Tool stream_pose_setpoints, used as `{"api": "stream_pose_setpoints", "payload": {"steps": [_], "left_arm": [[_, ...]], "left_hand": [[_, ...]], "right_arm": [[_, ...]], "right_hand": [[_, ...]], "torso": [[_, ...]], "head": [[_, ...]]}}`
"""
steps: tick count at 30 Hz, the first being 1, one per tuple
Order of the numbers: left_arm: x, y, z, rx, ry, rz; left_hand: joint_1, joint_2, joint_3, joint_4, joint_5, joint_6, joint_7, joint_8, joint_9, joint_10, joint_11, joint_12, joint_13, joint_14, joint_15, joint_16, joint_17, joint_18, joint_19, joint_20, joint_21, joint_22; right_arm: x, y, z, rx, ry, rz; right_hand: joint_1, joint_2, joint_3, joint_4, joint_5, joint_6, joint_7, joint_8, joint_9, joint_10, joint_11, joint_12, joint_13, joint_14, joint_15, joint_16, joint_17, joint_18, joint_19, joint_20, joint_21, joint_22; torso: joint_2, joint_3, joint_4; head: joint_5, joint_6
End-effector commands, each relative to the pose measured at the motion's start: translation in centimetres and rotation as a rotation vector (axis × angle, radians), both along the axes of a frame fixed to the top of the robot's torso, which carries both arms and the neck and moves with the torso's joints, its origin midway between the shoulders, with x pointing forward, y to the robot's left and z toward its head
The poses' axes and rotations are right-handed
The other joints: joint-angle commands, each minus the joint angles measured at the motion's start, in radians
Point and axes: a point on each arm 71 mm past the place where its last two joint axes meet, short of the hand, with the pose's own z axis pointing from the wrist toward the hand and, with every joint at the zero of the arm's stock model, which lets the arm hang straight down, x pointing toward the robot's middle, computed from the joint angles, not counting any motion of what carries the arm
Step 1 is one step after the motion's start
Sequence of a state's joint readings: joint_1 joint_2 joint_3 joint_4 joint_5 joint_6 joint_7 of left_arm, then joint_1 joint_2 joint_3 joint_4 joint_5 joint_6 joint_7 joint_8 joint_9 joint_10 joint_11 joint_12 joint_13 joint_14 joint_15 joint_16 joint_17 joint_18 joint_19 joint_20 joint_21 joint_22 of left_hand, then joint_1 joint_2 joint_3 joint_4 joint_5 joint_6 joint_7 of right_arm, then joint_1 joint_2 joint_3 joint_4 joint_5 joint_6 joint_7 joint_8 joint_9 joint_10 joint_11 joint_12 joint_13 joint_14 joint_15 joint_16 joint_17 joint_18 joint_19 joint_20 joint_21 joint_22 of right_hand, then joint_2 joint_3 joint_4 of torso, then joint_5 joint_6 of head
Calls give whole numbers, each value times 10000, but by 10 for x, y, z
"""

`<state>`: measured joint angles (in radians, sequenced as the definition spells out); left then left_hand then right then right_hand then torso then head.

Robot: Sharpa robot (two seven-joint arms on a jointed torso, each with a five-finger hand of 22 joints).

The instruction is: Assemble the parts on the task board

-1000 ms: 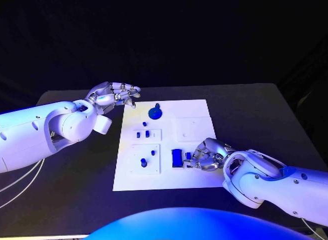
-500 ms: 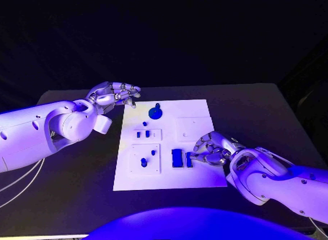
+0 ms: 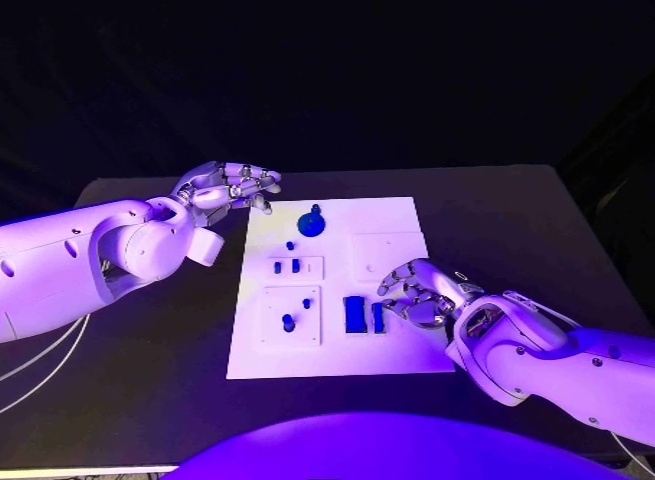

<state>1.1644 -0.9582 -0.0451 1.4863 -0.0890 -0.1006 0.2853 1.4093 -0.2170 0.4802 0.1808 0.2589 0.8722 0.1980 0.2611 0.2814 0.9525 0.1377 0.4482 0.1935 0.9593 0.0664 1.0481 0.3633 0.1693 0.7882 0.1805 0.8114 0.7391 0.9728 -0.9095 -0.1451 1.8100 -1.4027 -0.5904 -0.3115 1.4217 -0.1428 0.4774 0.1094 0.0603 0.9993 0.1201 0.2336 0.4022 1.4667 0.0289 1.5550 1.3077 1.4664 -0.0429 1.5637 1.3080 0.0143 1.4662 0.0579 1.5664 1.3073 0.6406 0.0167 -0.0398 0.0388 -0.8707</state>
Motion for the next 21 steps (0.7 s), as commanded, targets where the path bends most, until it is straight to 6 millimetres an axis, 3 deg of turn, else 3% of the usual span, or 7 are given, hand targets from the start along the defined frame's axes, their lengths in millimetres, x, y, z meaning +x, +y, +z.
{"api": "stream_pose_setpoints", "payload": {"steps": [1, 12, 21], "left_arm": [[0, -2, 1, -129, -13, -136], [0, -1, 1, -117, 3, -131], [-1, -1, 1, -111, 9, -126]], "left_hand": [[-3, 85, 25, 61, 37, -68, 32, 43, -14, -71, -11, 38, -11, 8, 58, -57, 17, 123, 64, 8, -58, -13], [-3, 85, 25, 61, 37, -68, 32, 43, -14, -71, -11, 38, -11, 8, 58, -57, 17, 123, 64, 8, -58, -13], [-3, 85, 25, 61, 37, -68, 32, 43, -14, -71, -11, 38, -11, 8, 58, -57, 17, 123, 64, 8, -58, -13]], "right_arm": [[-2, 5, -1, -100, -34, 590], [-6, 7, -7, -459, 554, 946], [-6, 8, -10, -656, 788, 1022]], "right_hand": [[-157, 0, 193, -77, 2, 113, -3, -60, -32, 986, 84, 37, 2581, 1044, 55, 71, 2627, -143, 1046, 72, 44, 2635], [-609, 387, 928, -446, 1, 408, -112, 54, -12, 1033, -12, 140, 2624, 1044, -8, 71, 2628, -143, 1046, 25, 44, 2635], [-880, 464, 1115, -518, -4, 405, -136, 108, 31, 1037, -29, 149, 2627, 1044, -21, 71, 2628, -143, 1046, 11, 44, 2635]], "torso": [[-6, -13, -6], [-19, -18, -10], [-17, -14, -3]], "head": [[19, -19], [26, -19], [35, -19]]}}
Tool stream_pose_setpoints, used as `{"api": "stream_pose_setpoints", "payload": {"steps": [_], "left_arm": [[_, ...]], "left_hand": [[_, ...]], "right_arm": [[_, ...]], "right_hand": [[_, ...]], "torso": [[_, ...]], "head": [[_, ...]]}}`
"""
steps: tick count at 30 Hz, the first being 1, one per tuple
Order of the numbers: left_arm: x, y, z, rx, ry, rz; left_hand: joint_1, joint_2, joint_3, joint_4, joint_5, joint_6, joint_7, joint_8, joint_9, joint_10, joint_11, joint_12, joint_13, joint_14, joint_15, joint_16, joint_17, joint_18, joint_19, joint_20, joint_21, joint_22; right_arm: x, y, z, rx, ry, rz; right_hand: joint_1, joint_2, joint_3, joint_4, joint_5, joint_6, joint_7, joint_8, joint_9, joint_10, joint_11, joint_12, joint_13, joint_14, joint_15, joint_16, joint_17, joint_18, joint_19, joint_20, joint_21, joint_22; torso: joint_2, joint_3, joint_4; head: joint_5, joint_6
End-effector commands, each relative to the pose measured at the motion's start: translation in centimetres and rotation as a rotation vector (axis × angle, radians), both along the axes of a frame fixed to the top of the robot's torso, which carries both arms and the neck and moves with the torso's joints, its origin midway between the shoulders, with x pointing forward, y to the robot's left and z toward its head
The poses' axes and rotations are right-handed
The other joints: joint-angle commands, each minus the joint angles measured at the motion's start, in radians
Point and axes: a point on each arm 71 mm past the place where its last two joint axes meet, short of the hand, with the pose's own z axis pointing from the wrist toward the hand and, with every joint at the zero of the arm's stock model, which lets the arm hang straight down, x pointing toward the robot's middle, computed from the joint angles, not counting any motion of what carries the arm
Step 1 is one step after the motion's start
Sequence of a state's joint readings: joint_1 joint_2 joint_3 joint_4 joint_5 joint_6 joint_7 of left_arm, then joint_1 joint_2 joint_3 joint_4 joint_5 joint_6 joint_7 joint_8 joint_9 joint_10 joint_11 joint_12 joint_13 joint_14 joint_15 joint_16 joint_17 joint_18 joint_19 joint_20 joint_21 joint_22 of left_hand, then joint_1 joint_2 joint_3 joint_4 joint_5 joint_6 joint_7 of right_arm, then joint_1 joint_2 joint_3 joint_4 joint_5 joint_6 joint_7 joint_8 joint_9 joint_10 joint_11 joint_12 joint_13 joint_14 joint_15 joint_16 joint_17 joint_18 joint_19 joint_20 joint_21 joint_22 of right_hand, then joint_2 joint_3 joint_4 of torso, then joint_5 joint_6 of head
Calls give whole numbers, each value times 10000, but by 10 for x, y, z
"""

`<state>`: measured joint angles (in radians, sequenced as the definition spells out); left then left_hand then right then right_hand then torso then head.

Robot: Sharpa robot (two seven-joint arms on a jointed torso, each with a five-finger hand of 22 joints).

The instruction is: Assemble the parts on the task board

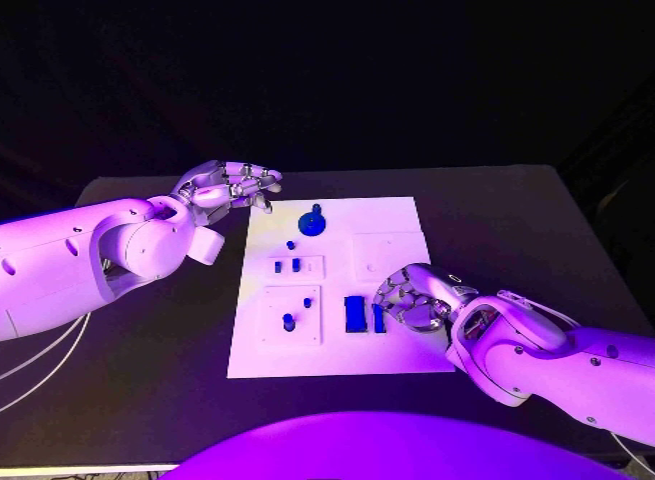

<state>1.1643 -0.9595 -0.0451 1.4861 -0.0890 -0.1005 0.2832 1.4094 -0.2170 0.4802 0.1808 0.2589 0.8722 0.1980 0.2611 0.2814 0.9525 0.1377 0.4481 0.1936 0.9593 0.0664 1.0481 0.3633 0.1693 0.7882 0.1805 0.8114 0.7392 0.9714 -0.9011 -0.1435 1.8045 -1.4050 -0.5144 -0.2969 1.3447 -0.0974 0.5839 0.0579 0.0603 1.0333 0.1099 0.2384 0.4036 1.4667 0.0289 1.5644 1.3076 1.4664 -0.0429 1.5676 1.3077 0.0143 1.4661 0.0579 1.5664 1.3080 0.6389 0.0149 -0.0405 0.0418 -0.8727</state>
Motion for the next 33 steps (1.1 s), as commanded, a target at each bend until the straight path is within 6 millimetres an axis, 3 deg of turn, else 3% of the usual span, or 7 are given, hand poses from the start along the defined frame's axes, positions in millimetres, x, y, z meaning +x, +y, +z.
{"api": "stream_pose_setpoints", "payload": {"steps": [1, 9, 14, 19, 27, 33], "left_arm": [[-1, -2, 1, -125, -10, -136], [-1, -2, 1, -121, -5, -135], [-1, -2, 1, -123, 3, -147], [-1, -2, 1, -125, 6, -157], [0, -2, 1, -117, 3, -141], [0, -2, 1, -121, 7, -154]], "left_hand": [[-3, 86, 25, 61, 37, -68, 32, 43, -14, -71, -11, 38, -12, 8, 58, -56, 17, 123, 64, 8, -58, -14], [6, 100, 21, 84, 38, -78, 33, 51, -20, -86, -11, 54, -16, 5, 57, -56, 20, 123, 76, 8, -78, -22], [6, 100, 21, 84, 38, -78, 33, 51, -20, -86, -11, 54, -16, 5, 57, -56, 20, 123, 76, 8, -78, -22], [6, 100, 21, 84, 38, -78, 33, 51, -20, -86, -11, 54, -16, 5, 57, -56, 20, 123, 76, 8, -78, -22], [6, 100, 21, 84, 38, -78, 33, 51, -20, -86, -11, 54, -16, 5, 57, -56, 20, 123, 76, 8, -78, -22], [6, 100, 21, 84, 38, -78, 33, 51, -20, -86, -11, 54, -16, 5, 57, -56, 20, 123, 76, 8, -78, -22]], "right_arm": [[-4, 3, -6, -344, 394, 425], [-4, 4, -7, -285, 353, 323], [-2, 3, -6, -164, 129, 59], [1, 3, -7, -164, -101, -93], [2, 3, -6, -153, -341, -199], [2, 3, -5, -179, -591, -104]], "right_hand": [[-123, 15, 59, -6, -4, 65, -35, 63, 20, 1035, -30, 52, 2627, 1044, -21, 32, 2631, -143, 1047, 11, 44, 2628], [-240, -14, 89, -32, -10, 51, -40, 81, 36, 1029, -36, 37, 2621, 1044, -26, 32, 2631, -143, 1047, 8, 44, 2628], [-1049, -593, -351, 160, -25, -62, -18, 48, 20, 1010, -14, -8, 2602, 1044, 4, 32, 2631, -143, 1047, 21, 44, 2628], [-1204, -895, -571, 188, -21, -114, -5, 1, -20, 987, 0, -58, 2581, 1044, 18, 32, 2631, -143, 1047, 36, 44, 2628], [-1143, -997, -624, 132, -21, -97, -5, 3, -31, 977, -1, -80, 2572, 1044, 16, 32, 2631, -143, 1047, 38, 44, 2628], [-659, -1095, -573, -212, -13, -21, -25, 43, -50, 970, -21, -95, 2566, 1044, -8, 32, 2631, -143, 1047, 24, 44, 2628]], "torso": [[0, 4, 4], [0, 2, -1], [3, 0, -3], [5, 9, 0], [-1, 7, -7], [1, 6, -6]], "head": [[5, 1], [11, 1], [7, 1], [18, 1], [38, 1], [25, 1]]}}
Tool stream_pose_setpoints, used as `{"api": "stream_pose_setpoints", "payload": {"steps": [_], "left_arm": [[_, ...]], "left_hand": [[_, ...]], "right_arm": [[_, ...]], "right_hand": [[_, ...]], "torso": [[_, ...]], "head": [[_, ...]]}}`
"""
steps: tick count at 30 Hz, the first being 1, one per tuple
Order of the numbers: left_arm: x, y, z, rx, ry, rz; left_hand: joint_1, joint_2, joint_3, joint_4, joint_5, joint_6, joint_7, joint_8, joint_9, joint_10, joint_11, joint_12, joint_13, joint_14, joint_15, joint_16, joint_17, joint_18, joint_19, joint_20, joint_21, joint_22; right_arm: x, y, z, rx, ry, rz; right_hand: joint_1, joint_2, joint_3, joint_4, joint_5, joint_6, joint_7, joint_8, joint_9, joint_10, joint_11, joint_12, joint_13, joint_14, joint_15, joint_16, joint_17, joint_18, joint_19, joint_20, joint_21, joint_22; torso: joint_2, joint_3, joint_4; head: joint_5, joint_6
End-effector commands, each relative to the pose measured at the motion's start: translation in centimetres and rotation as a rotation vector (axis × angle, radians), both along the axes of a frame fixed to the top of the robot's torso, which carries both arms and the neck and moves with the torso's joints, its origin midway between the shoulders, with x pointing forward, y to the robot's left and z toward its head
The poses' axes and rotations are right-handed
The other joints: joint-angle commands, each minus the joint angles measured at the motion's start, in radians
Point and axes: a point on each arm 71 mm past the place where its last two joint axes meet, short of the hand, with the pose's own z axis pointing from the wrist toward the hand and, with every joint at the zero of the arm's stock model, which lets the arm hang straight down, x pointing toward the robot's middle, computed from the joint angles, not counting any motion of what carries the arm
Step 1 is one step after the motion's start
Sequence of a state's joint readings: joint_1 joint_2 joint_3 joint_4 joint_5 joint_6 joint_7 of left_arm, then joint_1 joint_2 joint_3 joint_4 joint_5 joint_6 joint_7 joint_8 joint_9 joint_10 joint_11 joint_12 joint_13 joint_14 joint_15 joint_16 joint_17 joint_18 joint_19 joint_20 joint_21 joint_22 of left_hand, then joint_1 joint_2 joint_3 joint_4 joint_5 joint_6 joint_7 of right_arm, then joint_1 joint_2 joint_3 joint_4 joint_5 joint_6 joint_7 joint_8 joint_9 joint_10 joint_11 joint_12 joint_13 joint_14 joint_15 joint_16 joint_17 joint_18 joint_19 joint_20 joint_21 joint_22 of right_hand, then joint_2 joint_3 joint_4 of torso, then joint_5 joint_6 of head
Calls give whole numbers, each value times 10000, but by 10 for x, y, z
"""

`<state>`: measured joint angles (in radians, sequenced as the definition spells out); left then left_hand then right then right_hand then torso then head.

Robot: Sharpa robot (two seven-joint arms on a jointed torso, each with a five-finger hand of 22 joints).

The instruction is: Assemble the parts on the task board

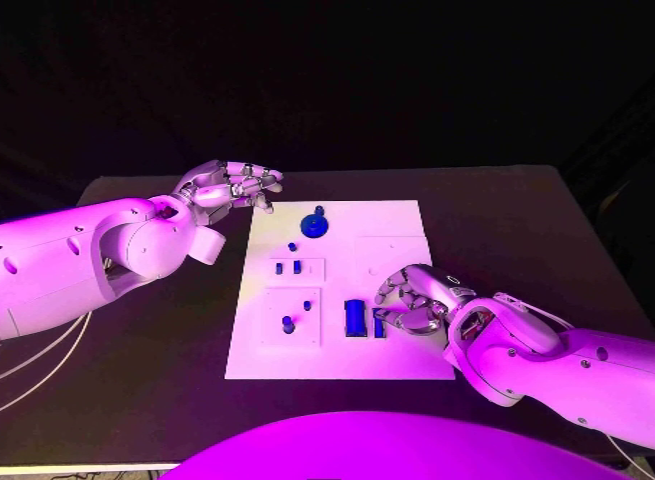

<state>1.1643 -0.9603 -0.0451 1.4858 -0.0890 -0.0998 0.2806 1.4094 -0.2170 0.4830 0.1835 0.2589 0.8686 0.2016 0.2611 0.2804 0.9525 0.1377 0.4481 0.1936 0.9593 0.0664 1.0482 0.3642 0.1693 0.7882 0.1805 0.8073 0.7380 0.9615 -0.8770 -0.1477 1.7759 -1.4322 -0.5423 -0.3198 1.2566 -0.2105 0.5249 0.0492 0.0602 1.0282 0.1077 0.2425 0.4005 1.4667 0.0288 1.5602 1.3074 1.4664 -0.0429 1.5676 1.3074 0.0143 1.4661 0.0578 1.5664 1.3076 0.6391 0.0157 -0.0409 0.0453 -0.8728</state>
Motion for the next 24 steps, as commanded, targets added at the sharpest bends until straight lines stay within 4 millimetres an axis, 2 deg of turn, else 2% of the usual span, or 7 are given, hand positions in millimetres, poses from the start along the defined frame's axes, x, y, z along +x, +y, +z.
{"api": "stream_pose_setpoints", "payload": {"steps": [1, 6, 12, 17, 21, 23, 24], "left_arm": [[0, -2, 1, -134, -17, -157], [0, -2, 1, -136, -19, -160], [0, -3, 1, -136, -21, -166], [0, -3, 1, -138, -29, -165], [0, -3, 1, -142, -52, -151], [0, -3, 1, -151, -74, -130], [1, -3, 1, -166, -96, -103]], "left_hand": [[6, 100, -7, 56, 38, -42, -4, 51, -10, -86, -11, 54, -17, 5, 57, -56, 11, 124, 76, 8, -37, -11], [6, 100, -7, 56, 38, -42, -4, 51, -10, -86, -11, 54, -17, 5, 57, -56, 11, 124, 76, 8, -37, -11], [6, 100, -7, 56, 38, -42, -4, 51, -10, -86, -11, 54, -17, 5, 57, -56, 11, 124, 76, 8, -37, -11], [17, 94, -16, 65, 37, -60, 0, 52, -16, -106, -7, 61, -22, 2, 60, -56, 12, 124, 83, 8, -52, -16], [17, 94, -16, 65, 37, -60, 0, 52, -16, -106, -7, 61, -22, 2, 60, -56, 12, 124, 83, 8, -52, -16], [17, 94, -16, 65, 37, -60, 0, 52, -16, -106, -7, 61, -22, 2, 60, -56, 12, 124, 83, 8, -52, -16], [17, 94, -16, 65, 37, -60, 0, 52, -16, -106, -7, 61, -22, 2, 60, -56, 12, 124, 83, 8, -52, -16]], "right_arm": [[0, 1, 2, -81, -466, 174], [1, 2, 2, -282, -739, 415], [1, 3, 3, -365, -991, 535], [1, 3, 6, -167, -1279, 508], [0, 0, 11, 527, -1443, 412], [2, -4, 15, 1180, -1325, 292], [6, -7, 18, 1764, -1102, 155]], "right_hand": [[322, 11, 26, -196, -12, 20, 6, -4, -30, 965, -14, -65, 2563, 1044, -5, 32, 2634, -143, 1047, 25, 44, 2632], [800, -104, 55, -530, -10, 61, 46, 15, -65, 948, 21, -98, 2549, 1044, 36, 32, 2634, -143, 1047, 37, 44, 2632], [930, -159, 26, -620, -14, 103, 53, 41, -75, 941, 30, -111, 2544, 1044, 51, 32, 2634, -143, 1047, 44, 44, 2632], [900, -209, -53, -603, -16, 152, 52, 73, -76, 939, 33, -115, 2542, 1044, 55, 32, 2634, -143, 1047, 51, 44, 2632], [713, -228, -264, -422, -14, 150, 43, 84, -107, 942, 30, -108, 2544, 1044, 40, 32, 2634, -143, 1047, 62, 44, 2632], [669, -223, -324, -363, -13, 143, 40, 85, -118, 936, 26, -121, 2539, 1044, 35, 32, 2634, -143, 1047, 61, 44, 2632], [547, -231, -460, -221, -12, 88, 49, 62, -147, 898, 33, -201, 2505, 1036, 35, 15, 2603, -127, 1026, 63, -37, 2611]], "torso": [[-1, -1, 0], [0, -1, -1], [-2, -3, -4], [-3, -4, -2], [-17, -13, -12], [-39, -32, -29], [-54, -48, -33]], "head": [[-14, 2], [-24, 2], [-25, 2], [-39, 2], [-44, 2], [-43, 5], [-64, 59]]}}
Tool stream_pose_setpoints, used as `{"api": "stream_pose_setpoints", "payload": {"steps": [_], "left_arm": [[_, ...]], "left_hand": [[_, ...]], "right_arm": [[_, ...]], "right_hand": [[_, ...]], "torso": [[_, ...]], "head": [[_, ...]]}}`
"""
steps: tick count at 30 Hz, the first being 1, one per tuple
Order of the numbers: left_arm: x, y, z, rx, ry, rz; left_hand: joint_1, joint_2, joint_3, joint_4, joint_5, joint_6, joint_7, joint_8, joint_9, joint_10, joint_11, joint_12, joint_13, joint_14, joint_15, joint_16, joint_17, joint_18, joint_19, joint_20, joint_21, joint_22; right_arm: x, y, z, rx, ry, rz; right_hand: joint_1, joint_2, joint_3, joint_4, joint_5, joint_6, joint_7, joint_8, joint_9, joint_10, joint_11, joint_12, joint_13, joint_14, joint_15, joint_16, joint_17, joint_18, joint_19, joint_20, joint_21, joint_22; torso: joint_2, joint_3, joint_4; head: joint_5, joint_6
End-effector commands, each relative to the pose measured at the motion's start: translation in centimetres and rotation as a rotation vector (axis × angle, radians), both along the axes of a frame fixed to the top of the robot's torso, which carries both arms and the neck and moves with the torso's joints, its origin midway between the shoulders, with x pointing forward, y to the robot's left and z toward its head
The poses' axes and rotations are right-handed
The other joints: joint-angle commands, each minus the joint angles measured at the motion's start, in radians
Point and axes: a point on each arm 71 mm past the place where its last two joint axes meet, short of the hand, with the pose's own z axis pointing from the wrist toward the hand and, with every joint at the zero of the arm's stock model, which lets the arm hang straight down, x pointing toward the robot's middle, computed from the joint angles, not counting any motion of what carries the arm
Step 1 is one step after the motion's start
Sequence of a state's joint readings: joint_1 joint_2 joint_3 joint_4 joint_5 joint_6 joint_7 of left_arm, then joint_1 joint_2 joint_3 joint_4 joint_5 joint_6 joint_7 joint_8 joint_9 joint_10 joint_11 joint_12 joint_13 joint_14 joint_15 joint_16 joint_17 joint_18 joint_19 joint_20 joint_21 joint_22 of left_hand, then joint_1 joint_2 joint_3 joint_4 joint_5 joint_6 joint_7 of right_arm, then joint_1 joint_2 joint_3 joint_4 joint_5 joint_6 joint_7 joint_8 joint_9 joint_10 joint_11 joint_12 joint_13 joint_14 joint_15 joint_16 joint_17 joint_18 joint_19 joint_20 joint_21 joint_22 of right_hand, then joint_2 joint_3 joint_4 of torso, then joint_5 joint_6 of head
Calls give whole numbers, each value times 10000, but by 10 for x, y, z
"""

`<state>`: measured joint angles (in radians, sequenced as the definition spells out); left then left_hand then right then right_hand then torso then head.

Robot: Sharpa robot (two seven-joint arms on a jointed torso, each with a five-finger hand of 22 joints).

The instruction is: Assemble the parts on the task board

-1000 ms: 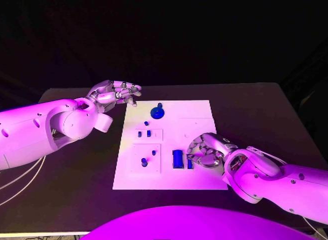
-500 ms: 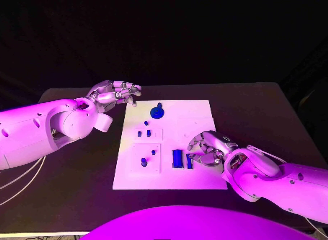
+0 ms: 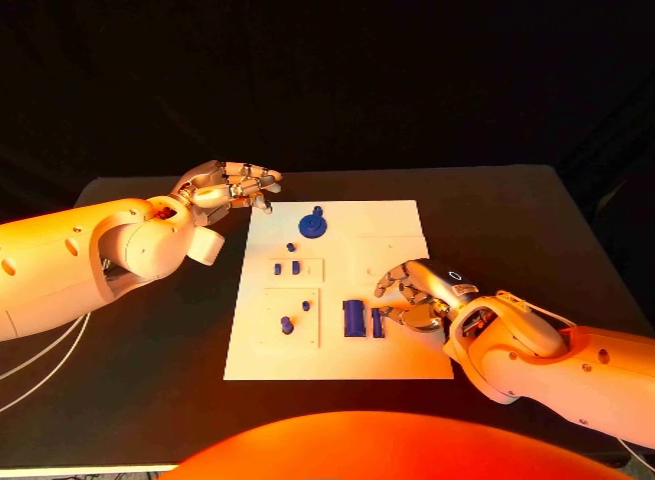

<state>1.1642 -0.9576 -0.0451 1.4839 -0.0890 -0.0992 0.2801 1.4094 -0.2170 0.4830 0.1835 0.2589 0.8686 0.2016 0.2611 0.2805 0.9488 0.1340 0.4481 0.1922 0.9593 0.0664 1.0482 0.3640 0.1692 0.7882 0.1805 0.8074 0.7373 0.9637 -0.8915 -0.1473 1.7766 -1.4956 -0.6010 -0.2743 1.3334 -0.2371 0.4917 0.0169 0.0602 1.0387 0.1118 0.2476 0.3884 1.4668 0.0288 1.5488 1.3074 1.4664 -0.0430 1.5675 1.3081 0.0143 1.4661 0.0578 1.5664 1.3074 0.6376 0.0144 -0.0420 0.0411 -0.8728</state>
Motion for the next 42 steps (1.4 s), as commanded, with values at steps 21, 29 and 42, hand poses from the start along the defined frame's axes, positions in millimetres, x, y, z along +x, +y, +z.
{"api": "stream_pose_setpoints", "payload": {"steps": [21, 29, 42], "left_arm": [[28, 5, -16, -758, -1211, 2701], [37, -1, -25, -463, -937, 2533], [13, -38, -26, -78, -1120, 3338]], "left_hand": [[180, -88, -556, 661, -30, -628, -402, 174, -216, -80, 471, -1535, -1225, -1950, 886, -5088, -1706, 121, -1546, 1068, -4398, -2776], [-4256, 2170, -4830, -1835, -2589, -8686, -2016, -2611, -2805, -9488, -1340, -4481, -1922, -9593, -664, -10482, -3640, -1692, -7882, -1805, -8074, -7373], [-14094, 2170, -4830, -1835, -2589, -8686, -2016, -2611, -2805, -9488, -1340, -4481, -1922, -9593, -664, -10482, -3640, -1692, -7882, -1805, -8074, -7373]], "right_arm": [[133, -81, 34, 7356, 1530, -3484], [146, -85, 32, 6745, 1137, -3990], [114, -46, 46, 9375, 1263, -4486]], "right_hand": [[221, -151, 178, 1553, -42, -1635, 643, 309, -213, -4337, 874, -12821, -7398, -4354, 1029, -10390, -6612, 1618, -4121, 1036, -14995, -4811], [-4001, 2371, -4917, -169, -602, -10387, -1118, -2476, -3884, -7529, -288, -15488, -13074, -14664, 430, -15675, -13081, -143, -14661, -578, -15664, -13074], [-13334, 2371, -4917, -169, -602, -10387, -1118, -2476, -3884, -14668, -288, -15488, -13074, -14664, 430, -15675, -13081, -143, -14661, -578, -15664, -13074]], "torso": [[-590, -218, -90], [-584, -207, -87], [-882, -153, 345]], "head": [[-214, 1479], [-188, 1595], [-378, 2560]]}}
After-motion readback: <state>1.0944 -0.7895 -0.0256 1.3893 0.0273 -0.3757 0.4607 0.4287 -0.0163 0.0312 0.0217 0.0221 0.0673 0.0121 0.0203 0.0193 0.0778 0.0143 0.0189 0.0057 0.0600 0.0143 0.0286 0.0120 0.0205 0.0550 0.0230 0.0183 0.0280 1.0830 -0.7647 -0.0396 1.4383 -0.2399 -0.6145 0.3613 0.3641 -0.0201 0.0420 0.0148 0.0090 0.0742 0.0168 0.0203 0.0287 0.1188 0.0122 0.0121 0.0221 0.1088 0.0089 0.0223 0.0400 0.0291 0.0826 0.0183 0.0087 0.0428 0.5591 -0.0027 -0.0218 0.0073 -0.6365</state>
